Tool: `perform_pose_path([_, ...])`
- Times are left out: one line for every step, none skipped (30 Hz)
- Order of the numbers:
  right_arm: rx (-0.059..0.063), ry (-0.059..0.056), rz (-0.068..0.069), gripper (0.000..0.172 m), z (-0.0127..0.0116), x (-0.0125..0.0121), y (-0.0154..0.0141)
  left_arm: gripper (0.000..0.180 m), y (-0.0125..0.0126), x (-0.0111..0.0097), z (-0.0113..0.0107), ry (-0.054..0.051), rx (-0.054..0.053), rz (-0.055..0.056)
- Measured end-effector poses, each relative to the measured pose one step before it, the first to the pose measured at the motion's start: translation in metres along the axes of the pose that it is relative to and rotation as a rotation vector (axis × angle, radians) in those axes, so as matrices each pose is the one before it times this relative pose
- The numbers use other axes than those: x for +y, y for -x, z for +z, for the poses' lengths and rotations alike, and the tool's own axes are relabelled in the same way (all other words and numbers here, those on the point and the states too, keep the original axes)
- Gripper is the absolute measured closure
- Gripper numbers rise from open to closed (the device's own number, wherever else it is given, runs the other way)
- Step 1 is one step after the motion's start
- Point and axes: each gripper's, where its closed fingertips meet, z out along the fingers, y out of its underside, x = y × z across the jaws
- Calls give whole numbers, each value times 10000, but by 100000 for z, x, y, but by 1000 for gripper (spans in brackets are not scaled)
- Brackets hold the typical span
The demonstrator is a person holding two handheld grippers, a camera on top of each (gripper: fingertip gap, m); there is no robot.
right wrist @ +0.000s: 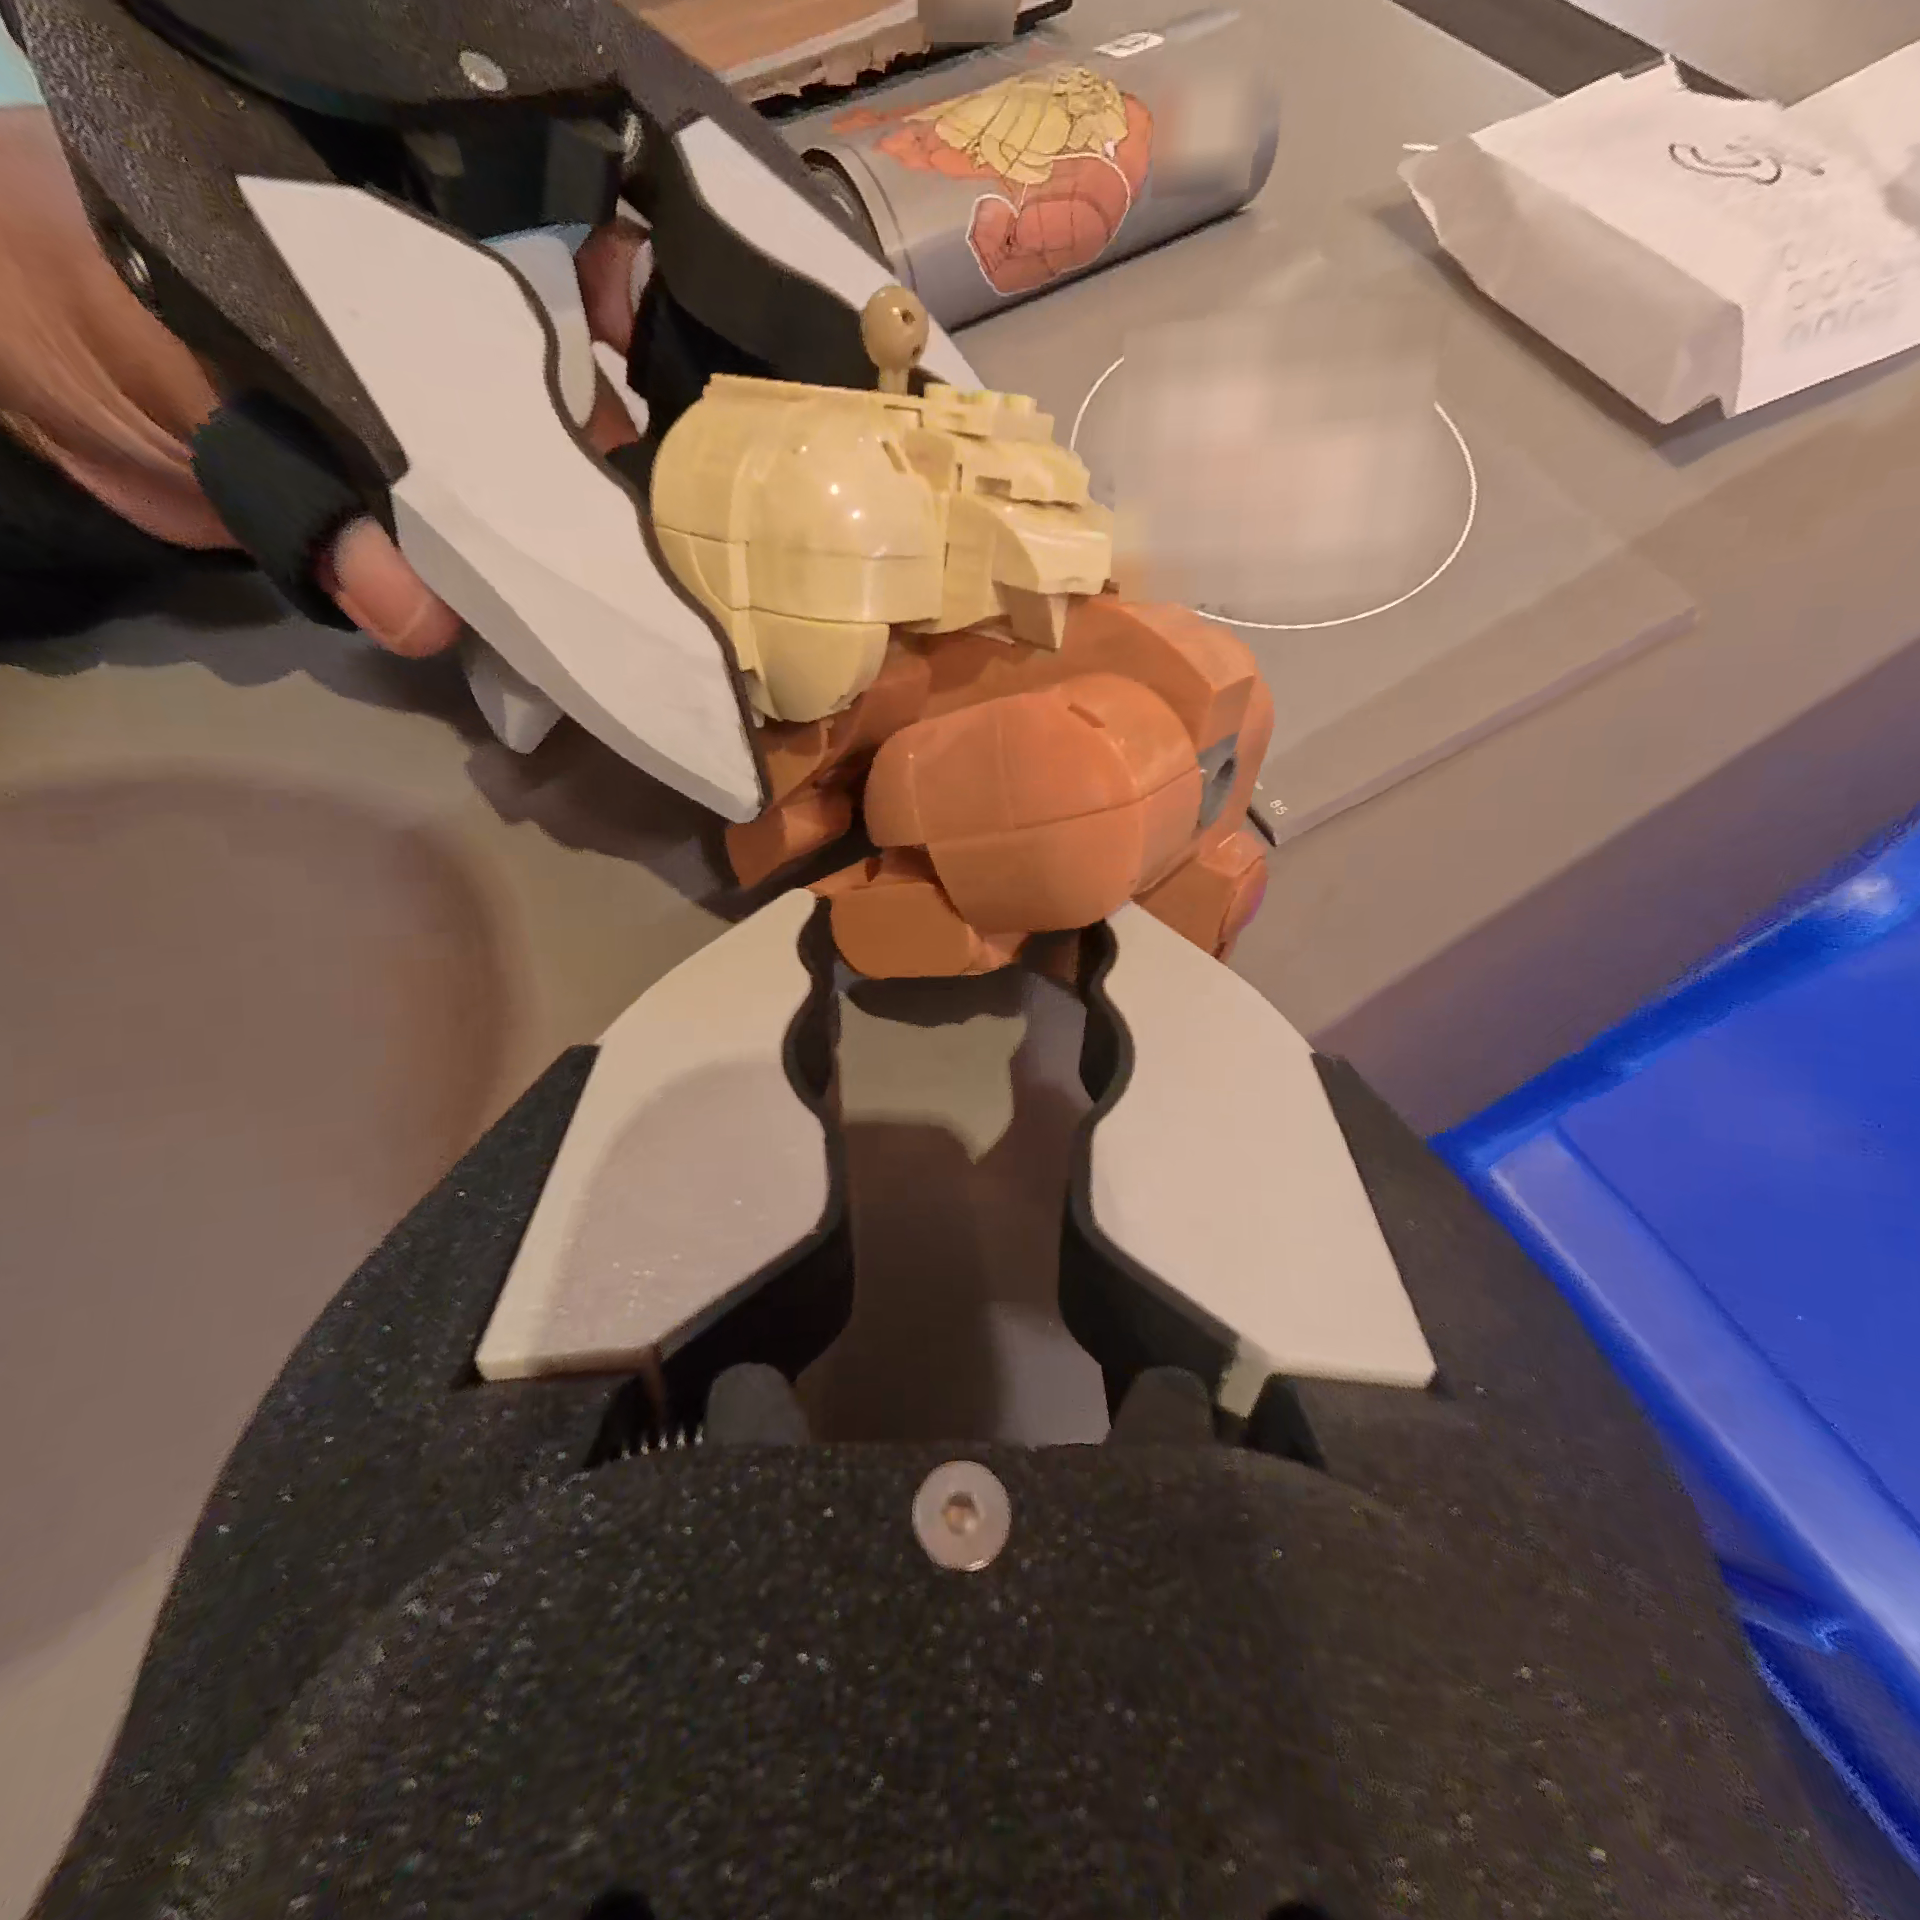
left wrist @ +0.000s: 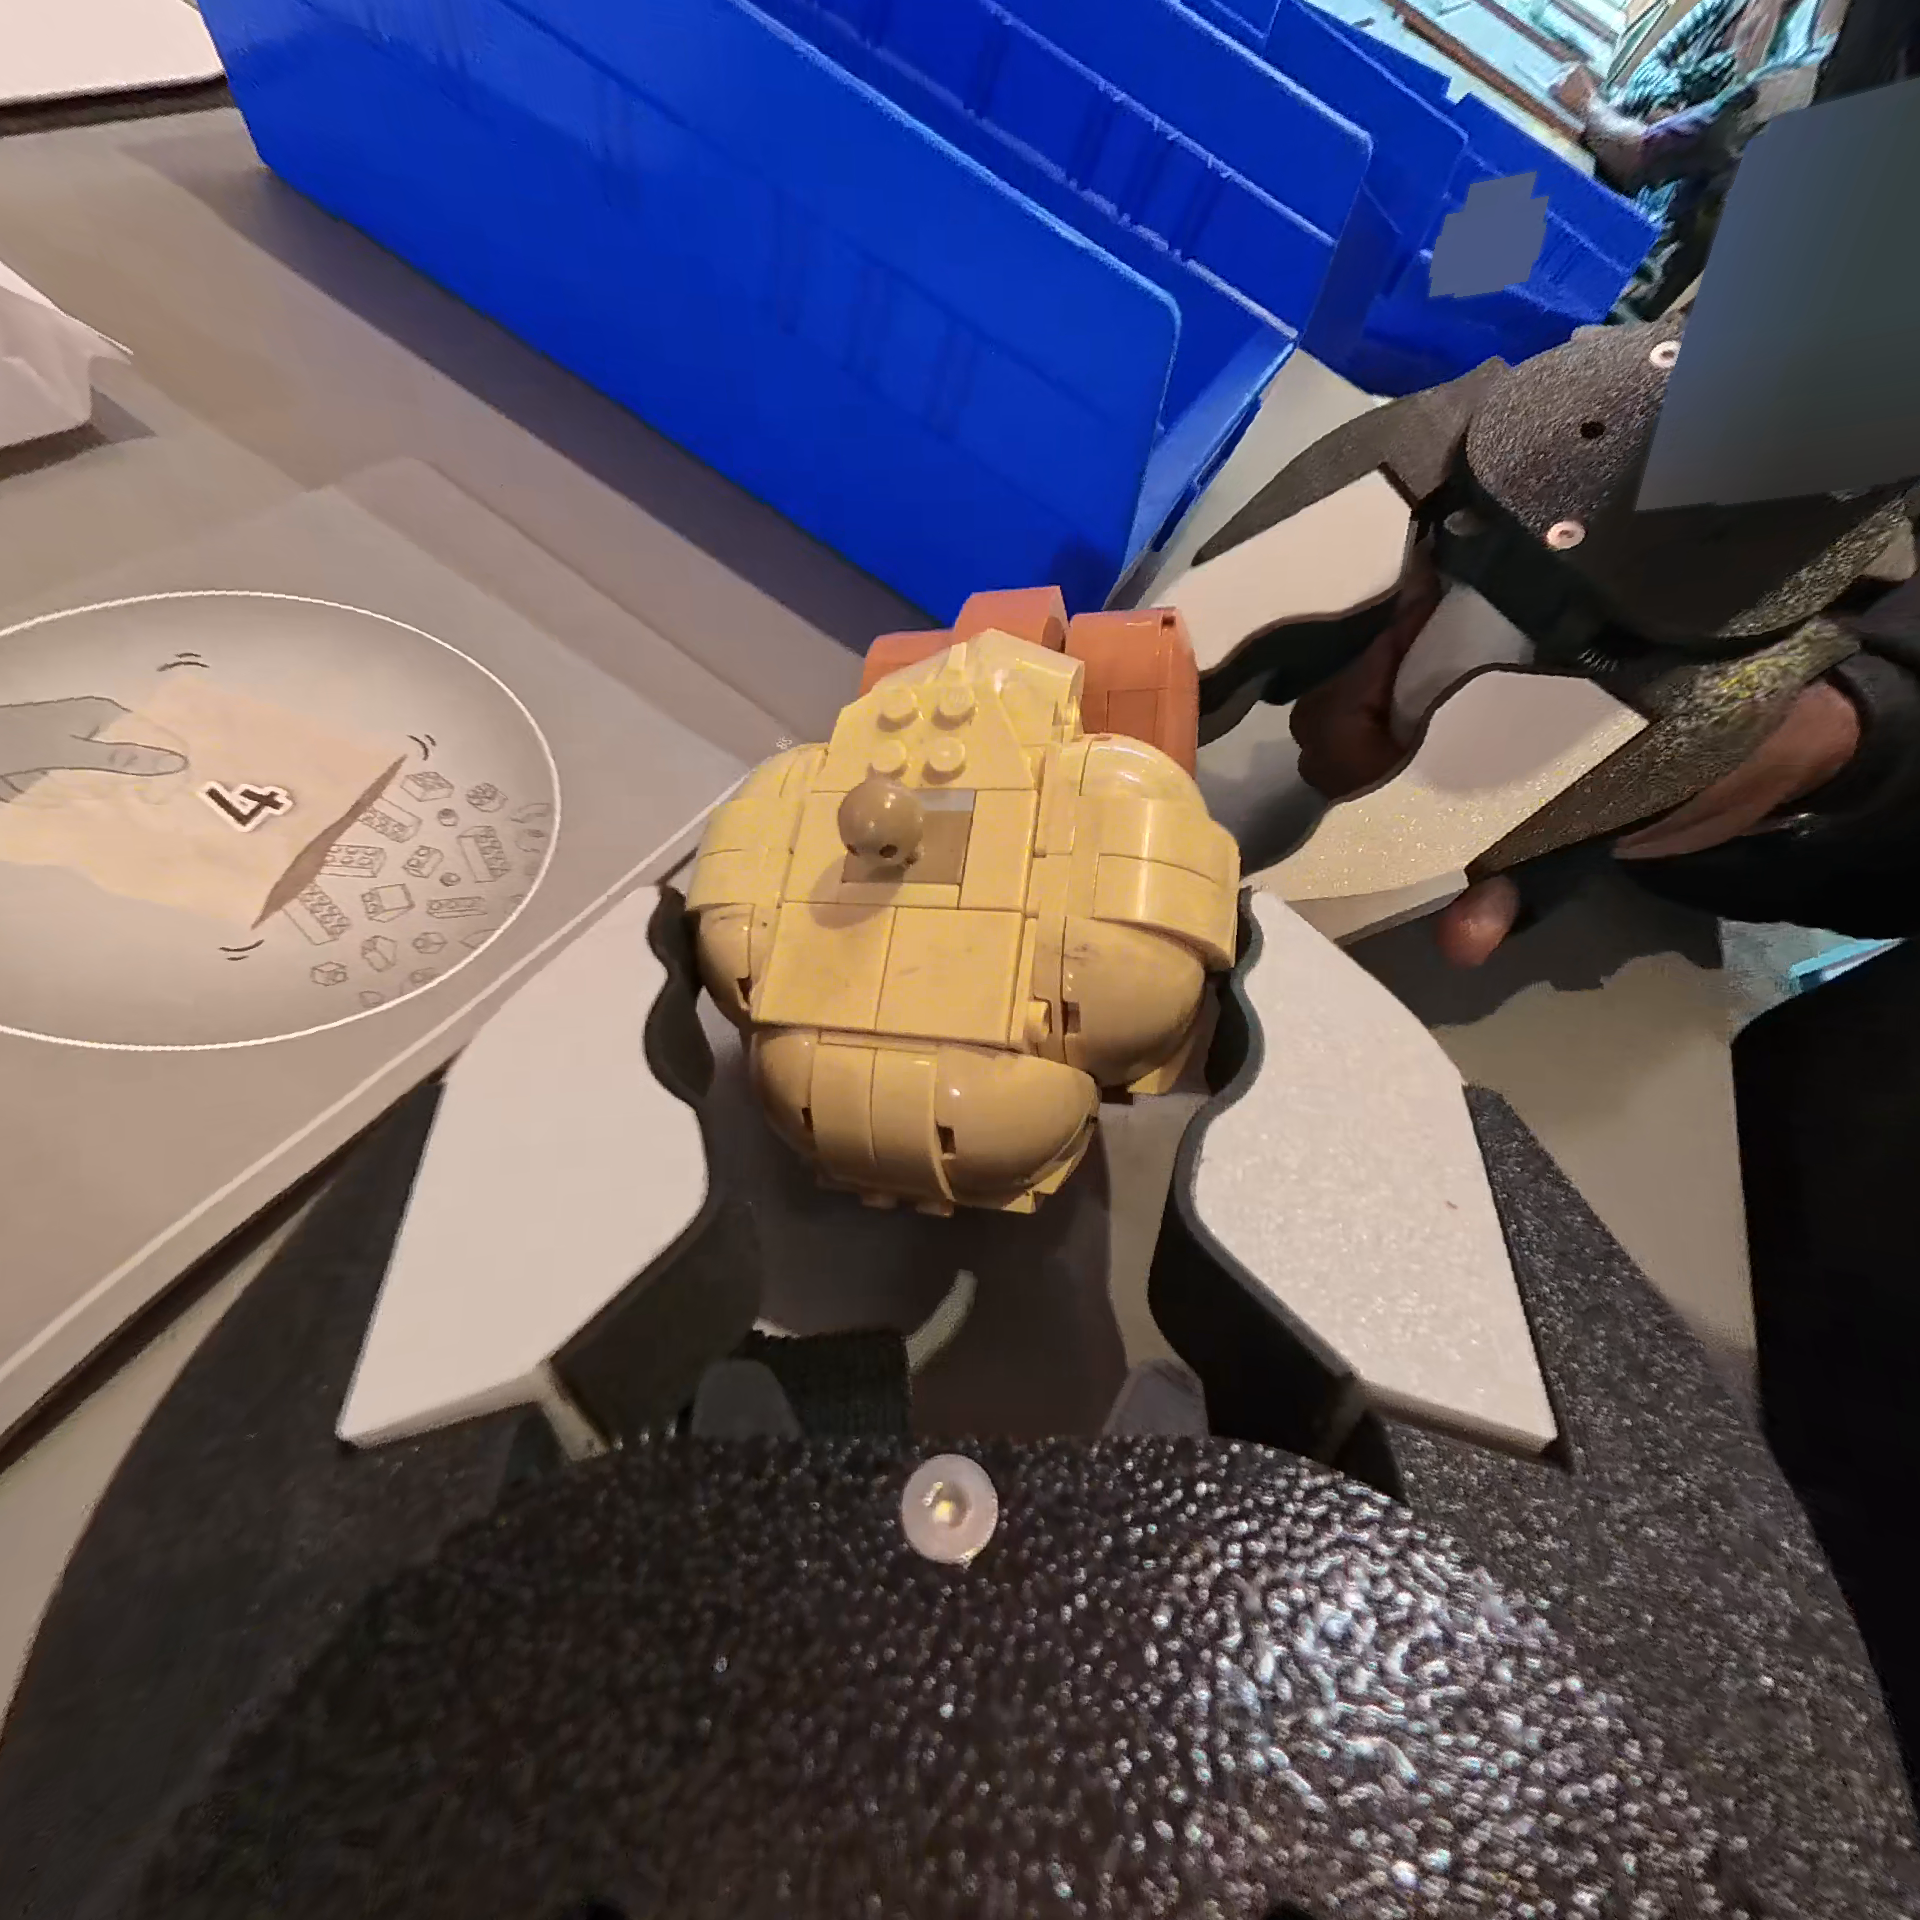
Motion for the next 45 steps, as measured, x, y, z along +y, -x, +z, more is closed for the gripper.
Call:
perform_pose_path([41,35,-163,127,12,66,21,85,-31,52,12,60,-38,127])
perform_pose_path([68,43,-210,127,-4,80,-29,85,-3,61,-12,56,-52,151])
perform_pose_path([51,42,-231,128,-28,66,-24,85,9,97,-6,81,-53,203])
perform_pose_path([22,40,-233,131,-25,58,-1,85,11,86,-18,80,-53,153])
perform_pose_path([11,52,-235,132,-39,86,10,85,-7,60,-2,52,-26,114])
perform_pose_path([16,39,-228,133,-50,55,-9,85,-3,55,-15,53,-8,97])
perform_pose_path([31,38,-231,133,-56,54,-24,85,-30,57,-17,48,11,64])
perform_pose_path([47,48,-229,133,-59,71,-43,85,-14,37,6,40,-6,56])
perform_pose_path([54,64,-226,133,-35,98,-51,85,-22,41,8,32,-24,80])
perform_pose_path([48,89,-221,133,-31,133,-35,85,-17,36,25,34,-38,89])
perform_pose_path([47,70,-214,133,-26,113,-43,85,-24,22,10,30,-47,97])
perform_pose_path([53,70,-234,133,-15,106,-34,85,-22,23,-3,32,-39,73])
perform_pose_path([72,91,-273,133,-28,102,-52,85,-28,17,-8,26,-33,60])
perform_pose_path([74,99,-261,133,-33,108,-60,85,-22,14,0,27,-40,71])
perform_pose_path([51,92,-223,133,-47,92,-36,85,-35,16,3,33,-36,59])
perform_pose_path([41,85,-216,133,-43,80,-18,85,-41,29,-12,48,-38,78])
perform_pose_path([52,91,-261,133,-65,97,-30,85,-31,36,-12,59,-41,86])
perform_pose_path([57,101,-291,133,-64,105,-19,85,-48,40,-21,66,-39,109])
perform_pose_path([39,100,-250,133,-61,80,1,86,-50,48,-26,72,-43,126])
perform_pose_path([17,96,-231,133,-66,84,28,85,-52,35,-17,69,-38,118])
perform_pose_path([27,104,-282,133,-70,100,35,86,-65,53,-23,73,-26,133])
perform_pose_path([44,101,-292,133,-85,101,12,86,-56,55,-32,88,-27,145])
perform_pose_path([25,83,-247,133,-89,77,35,85,-56,57,-34,91,-35,157])
perform_pose_path([36,74,-273,133,-87,51,44,85,-64,63,-25,81,-26,158])
perform_pose_path([72,72,-304,133,-77,76,0,85,-50,54,-38,79,-35,162])
perform_pose_path([48,55,-268,133,-68,68,33,85,-40,43,-16,61,-37,142])
perform_pose_path([16,28,-213,133,-49,68,44,85,-56,15,3,30,-22,132])
perform_pose_path([-28,-19,-123,133,-74,41,43,85,-49,-43,2,-25,-15,87])
perform_pose_path([-108,-76,-27,133,-113,4,61,85,-53,-48,24,-40,4,88])
perform_pose_path([-187,-128,75,133,-190,-4,80,85,-46,-52,12,-70,3,142])
perform_pose_path([-278,-212,212,131,-268,-49,97,85,10,-53,6,-74,-32,156])
perform_pose_path([-370,-315,347,126,-321,-148,122,85,0,-34,-12,-64,-8,133])
perform_pose_path([-388,-396,432,122,-367,-239,64,85,-35,-37,-6,-62,38,125])
perform_pose_path([-311,-413,447,116,-385,-297,-66,85,-18,-35,-8,-71,22,180])
perform_pose_path([-224,-401,366,107,-342,-337,-130,85,-21,-29,-34,-66,26,214])
perform_pose_path([-140,-392,268,98,-254,-386,-137,85,-86,-21,-47,-40,51,265])
perform_pose_path([-72,-335,199,91,-130,-368,-113,85,-142,-65,-55,-45,42,353])
perform_pose_path([-46,-238,123,85,-9,-298,-47,85,-145,-111,-57,-71,9,406])
perform_pose_path([2,-134,2,82,112,-189,3,85,-169,-137,-43,-63,-6,392])
perform_pose_path([74,-41,-123,80,187,-67,-15,85,-224,-164,-34,-60,9,377])
perform_pose_path([73,2,-166,79,236,-6,53,85,-272,-161,-10,-57,31,365])
perform_pose_path([7,-26,-133,79,254,-45,165,85,-289,-186,-2,-69,33,314])
perform_pose_path([-17,-62,-109,81,233,-92,228,85,-323,-215,20,-88,68,270])
perform_pose_path([-14,-70,-118,83,189,-138,237,85,-328,-190,25,-74,72,215])
perform_pose_path([31,-50,-139,85,118,-134,150,85,-271,-172,42,-49,39,178])
